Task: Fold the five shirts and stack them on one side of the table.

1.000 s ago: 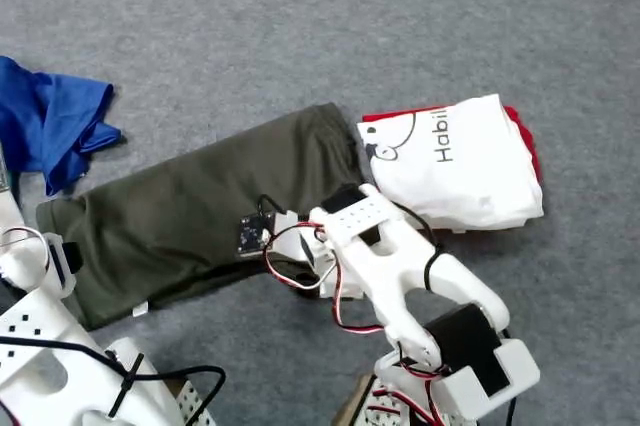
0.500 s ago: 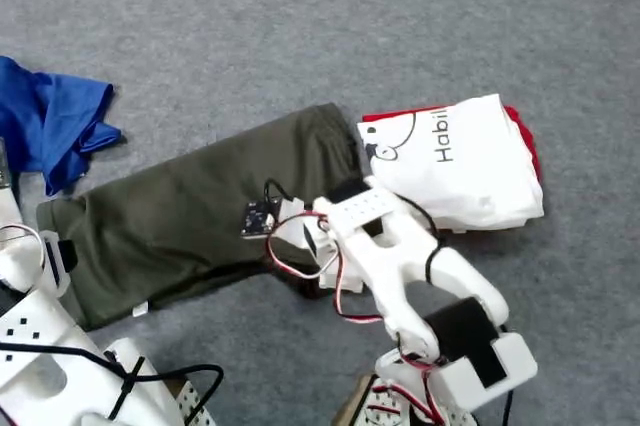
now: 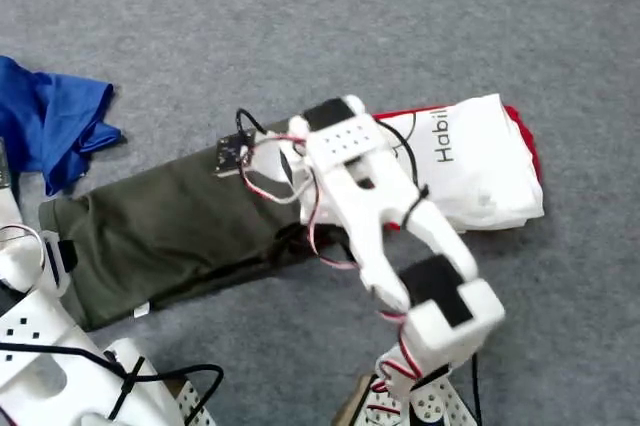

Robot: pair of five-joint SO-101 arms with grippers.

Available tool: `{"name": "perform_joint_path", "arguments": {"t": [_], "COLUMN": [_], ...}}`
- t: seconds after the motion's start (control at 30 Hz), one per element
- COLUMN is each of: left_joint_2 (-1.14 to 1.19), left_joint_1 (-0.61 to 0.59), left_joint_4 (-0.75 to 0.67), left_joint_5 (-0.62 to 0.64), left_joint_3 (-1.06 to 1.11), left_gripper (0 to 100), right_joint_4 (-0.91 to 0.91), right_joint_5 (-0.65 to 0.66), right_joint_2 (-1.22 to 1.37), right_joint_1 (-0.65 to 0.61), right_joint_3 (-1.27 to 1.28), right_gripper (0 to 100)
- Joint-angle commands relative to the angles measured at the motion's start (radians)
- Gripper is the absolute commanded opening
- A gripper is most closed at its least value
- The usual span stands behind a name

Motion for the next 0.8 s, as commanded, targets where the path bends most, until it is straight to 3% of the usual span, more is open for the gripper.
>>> {"name": "perform_joint_path", "arguments": {"t": [0.0, 0.27, 0.53, 0.77], "left_joint_2": [-0.002, -0.002, -0.002, -0.002], "left_joint_1": [-0.005, -0.005, -0.003, -0.005], "left_joint_4": [-0.011, -0.014, -0.015, -0.009], "left_joint_5": [-0.003, -0.003, -0.003, -0.003], "left_joint_3": [-0.046, -0.040, -0.040, -0.040], "left_gripper": [24, 24, 24, 24], "right_joint_4": [0.011, 0.066, 0.055, 0.037], "right_joint_5": [0.112, 0.371, 0.413, 0.376], "right_joint_2": [0.079, 0.265, 0.387, 0.440], "right_joint_1": [0.012, 0.012, -0.024, -0.027], "right_joint_3": [-0.176, -0.409, -0.624, -0.820], "right_gripper": [0.2, 0.2, 1.9, 36.0]}}
